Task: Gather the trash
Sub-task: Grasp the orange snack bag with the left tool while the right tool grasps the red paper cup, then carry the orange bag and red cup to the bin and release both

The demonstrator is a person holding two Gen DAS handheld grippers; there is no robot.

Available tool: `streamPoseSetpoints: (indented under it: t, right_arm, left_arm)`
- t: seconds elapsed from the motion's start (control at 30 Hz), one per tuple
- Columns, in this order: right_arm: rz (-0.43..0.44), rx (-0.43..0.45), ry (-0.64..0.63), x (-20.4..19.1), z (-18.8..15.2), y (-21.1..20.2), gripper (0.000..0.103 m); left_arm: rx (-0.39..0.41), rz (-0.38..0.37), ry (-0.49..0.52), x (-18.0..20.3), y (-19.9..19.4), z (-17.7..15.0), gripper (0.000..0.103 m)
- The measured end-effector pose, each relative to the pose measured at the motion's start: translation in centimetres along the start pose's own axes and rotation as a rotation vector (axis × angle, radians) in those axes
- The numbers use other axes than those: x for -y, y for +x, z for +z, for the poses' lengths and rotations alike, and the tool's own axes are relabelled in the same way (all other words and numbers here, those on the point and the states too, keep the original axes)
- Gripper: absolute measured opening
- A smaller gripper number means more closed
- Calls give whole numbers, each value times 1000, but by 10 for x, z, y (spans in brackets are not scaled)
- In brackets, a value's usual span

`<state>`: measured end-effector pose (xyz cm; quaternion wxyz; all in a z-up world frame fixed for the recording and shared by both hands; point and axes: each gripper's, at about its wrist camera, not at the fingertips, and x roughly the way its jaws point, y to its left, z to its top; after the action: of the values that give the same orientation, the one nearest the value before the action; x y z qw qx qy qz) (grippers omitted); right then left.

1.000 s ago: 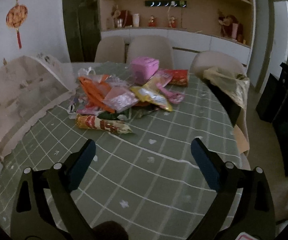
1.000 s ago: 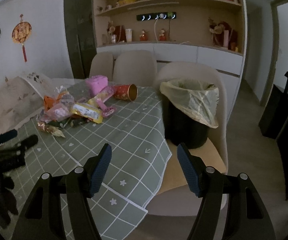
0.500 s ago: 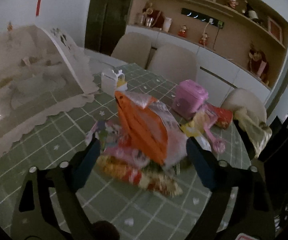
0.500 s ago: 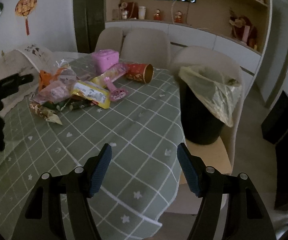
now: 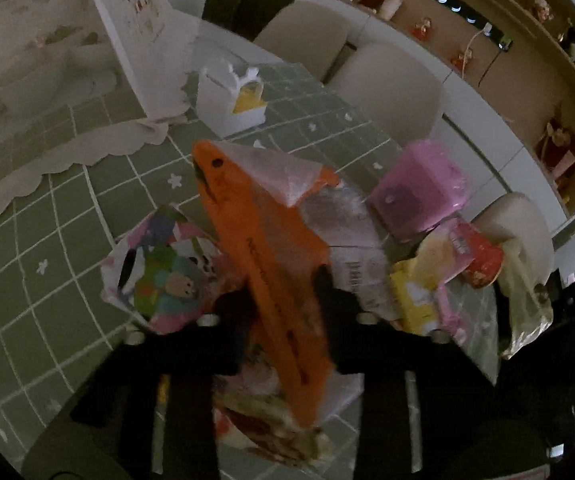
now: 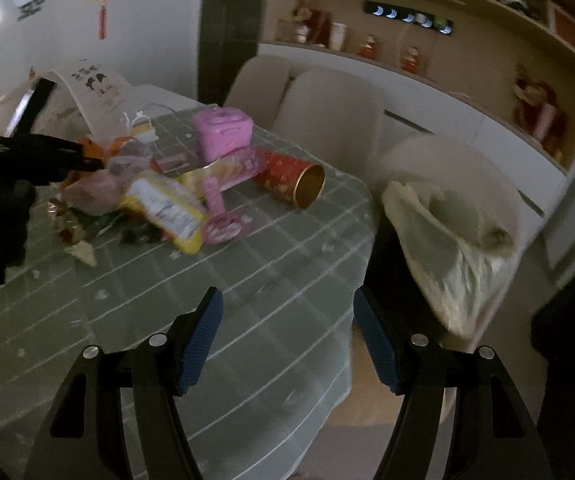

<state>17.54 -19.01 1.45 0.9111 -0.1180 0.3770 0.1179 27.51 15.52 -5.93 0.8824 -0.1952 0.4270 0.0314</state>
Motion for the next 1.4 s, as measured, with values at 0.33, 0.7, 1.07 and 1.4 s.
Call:
streamPoseSetpoints:
  t: [0.33, 0.7, 1.07, 1.4]
  right_arm:
    - [263, 85, -161, 76, 88, 103, 64]
    - [534, -48, -400, 55, 145, 209, 64]
    - [500, -128, -250, 53, 107, 185, 54]
    - [304, -18, -59, 91, 99, 57, 53]
  left_arm:
    - [140, 90, -123, 48, -81, -12, 8]
    - [233, 245, -242, 86, -129, -27, 7]
    - [187, 138, -213, 74, -131, -41, 7]
    - [159, -92, -44, 103, -109, -25, 7]
